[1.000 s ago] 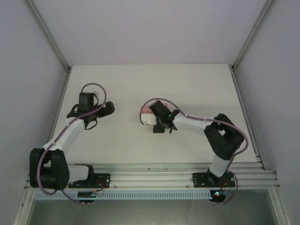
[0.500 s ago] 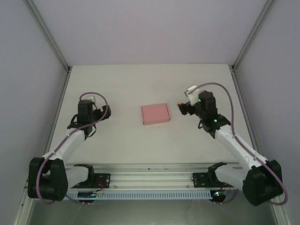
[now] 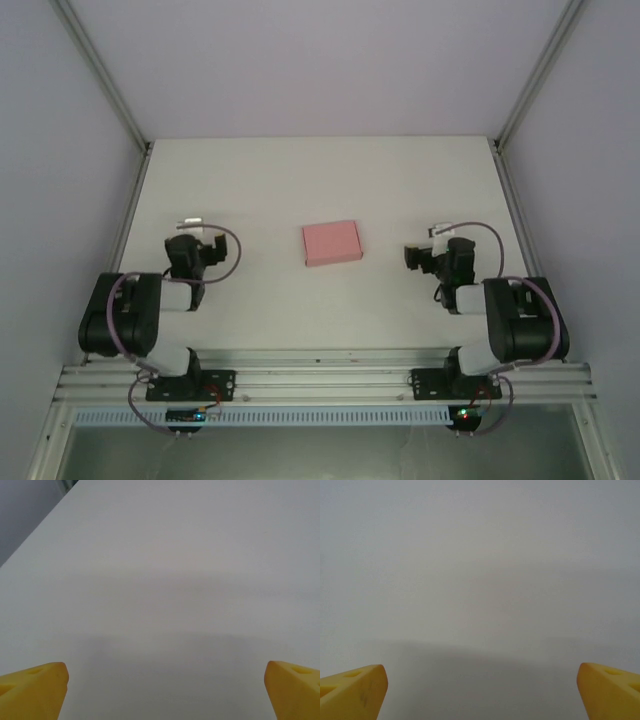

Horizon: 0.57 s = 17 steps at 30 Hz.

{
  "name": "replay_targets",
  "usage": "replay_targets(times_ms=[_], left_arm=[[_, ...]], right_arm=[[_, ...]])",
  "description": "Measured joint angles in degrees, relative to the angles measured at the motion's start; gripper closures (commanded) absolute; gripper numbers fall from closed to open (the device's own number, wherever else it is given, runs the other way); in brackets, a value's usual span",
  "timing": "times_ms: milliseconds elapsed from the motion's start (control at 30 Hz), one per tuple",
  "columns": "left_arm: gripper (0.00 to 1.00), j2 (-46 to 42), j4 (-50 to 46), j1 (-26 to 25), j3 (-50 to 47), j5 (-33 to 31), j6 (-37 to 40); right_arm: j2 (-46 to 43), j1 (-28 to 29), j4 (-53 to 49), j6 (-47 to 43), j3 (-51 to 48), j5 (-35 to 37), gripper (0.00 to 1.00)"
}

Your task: Assemble paper box

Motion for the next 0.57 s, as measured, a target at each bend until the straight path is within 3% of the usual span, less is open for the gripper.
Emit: replay_targets(times_ms=[100, 267, 567], left_arm=[[0.0, 0.3, 3.0, 3.2, -2.0, 0.9, -1.0], [0.0, 0.4, 2.6, 1.1, 1.8, 1.7, -0.7], [0.0, 0.4, 2.6, 0.2, 2.6, 1.7, -0.5]], right_arm=[[2.6, -3.5, 1.5, 2.0, 1.5, -2.1, 0.01], [2.4, 0.0, 1.8, 2.9, 4.3, -0.5, 0.01], [2.4, 0.1, 1.7, 3.9, 4.5, 0.3, 0.01]])
